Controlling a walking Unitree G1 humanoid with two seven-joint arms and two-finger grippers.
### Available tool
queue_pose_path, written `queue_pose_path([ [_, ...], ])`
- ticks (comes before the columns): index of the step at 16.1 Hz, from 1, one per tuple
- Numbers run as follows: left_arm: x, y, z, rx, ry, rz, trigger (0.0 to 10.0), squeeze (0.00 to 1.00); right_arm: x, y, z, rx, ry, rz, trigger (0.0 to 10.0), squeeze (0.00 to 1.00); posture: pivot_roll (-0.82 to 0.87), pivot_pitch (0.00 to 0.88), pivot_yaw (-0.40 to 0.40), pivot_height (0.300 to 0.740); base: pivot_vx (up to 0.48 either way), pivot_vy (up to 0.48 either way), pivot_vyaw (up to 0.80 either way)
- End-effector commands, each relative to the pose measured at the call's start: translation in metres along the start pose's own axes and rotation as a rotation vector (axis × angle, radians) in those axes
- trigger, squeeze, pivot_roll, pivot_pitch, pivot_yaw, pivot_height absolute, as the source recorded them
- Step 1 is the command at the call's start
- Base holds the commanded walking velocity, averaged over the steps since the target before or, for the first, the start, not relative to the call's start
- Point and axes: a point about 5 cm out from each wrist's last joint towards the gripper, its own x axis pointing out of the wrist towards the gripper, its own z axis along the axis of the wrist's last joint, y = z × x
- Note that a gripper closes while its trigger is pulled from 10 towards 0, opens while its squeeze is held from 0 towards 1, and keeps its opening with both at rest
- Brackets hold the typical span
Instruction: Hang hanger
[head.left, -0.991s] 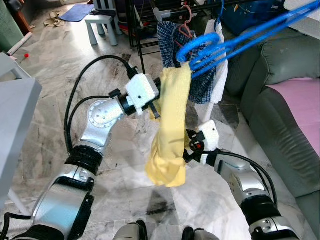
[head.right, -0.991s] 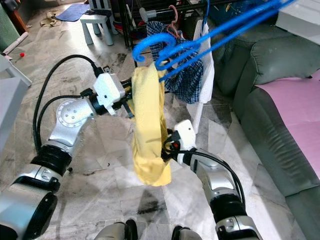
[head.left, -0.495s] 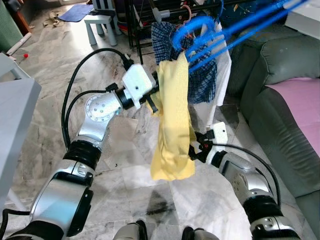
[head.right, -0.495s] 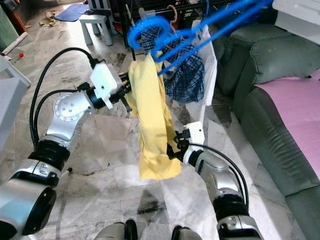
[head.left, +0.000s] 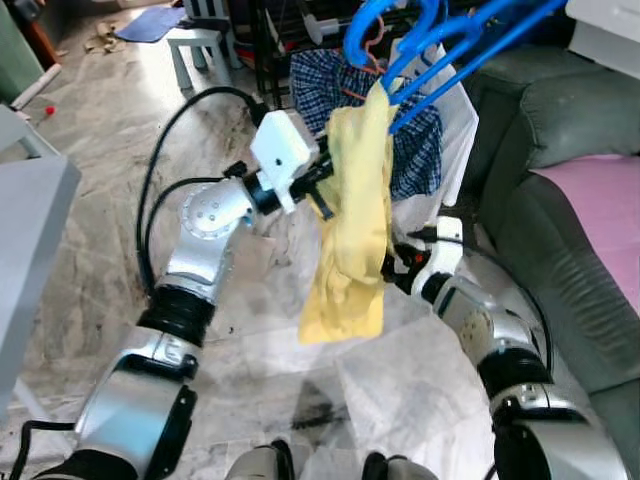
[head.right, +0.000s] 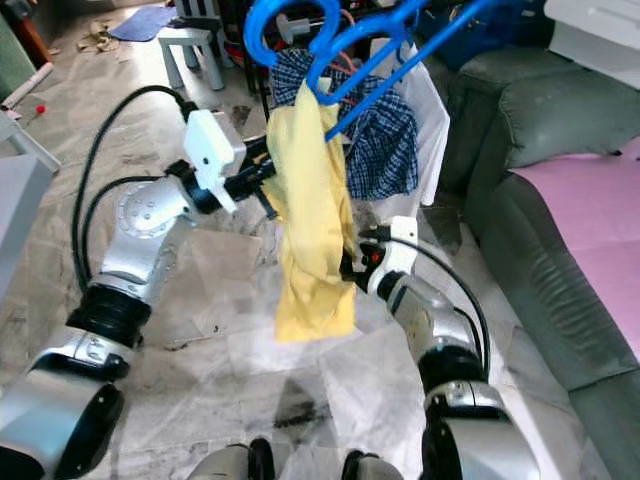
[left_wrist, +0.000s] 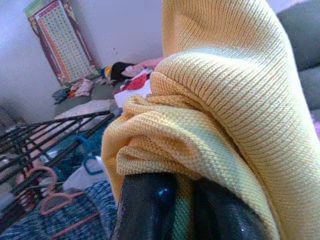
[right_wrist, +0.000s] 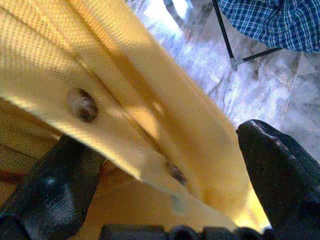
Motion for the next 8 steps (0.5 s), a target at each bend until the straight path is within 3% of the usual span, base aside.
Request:
queue_pose_path([
  [1,0.01,0.024,0.073,0.145,-0.336,0.076,0.0,0.0,-0.022,-0.029,-0.068,0.1,0.286,-0.198,4.2,0.0,0.0,0.145,0.0,0.74,0.0,0.0,0.0],
  [2,0.009,0.023,0.074,0.143,-0.337,0.075,0.0,0.0,-0.022,-0.031,-0.069,0.115,0.286,-0.217,1.3,0.0,0.01,0.146,-0.002,0.74,0.0,0.0,0.0],
  [3,0.008,0.025,0.074,0.146,-0.332,0.082,0.0,0.0,-0.026,-0.036,-0.07,0.116,0.289,-0.257,0.0,0.0,0.01,0.148,-0.003,0.74,0.0,0.0,0.0],
  [4,0.005,0.029,0.071,0.148,-0.311,0.097,0.0,0.0,-0.034,-0.048,-0.072,0.115,0.287,-0.325,0.0,0.0,0.01,0.148,-0.003,0.74,0.0,0.0,0.0],
  [8,-0.002,0.033,0.058,0.148,-0.248,0.125,0.0,0.0,-0.061,-0.075,-0.067,0.15,0.255,-0.385,0.0,0.0,-0.03,0.159,0.001,0.74,0.0,0.0,0.0],
])
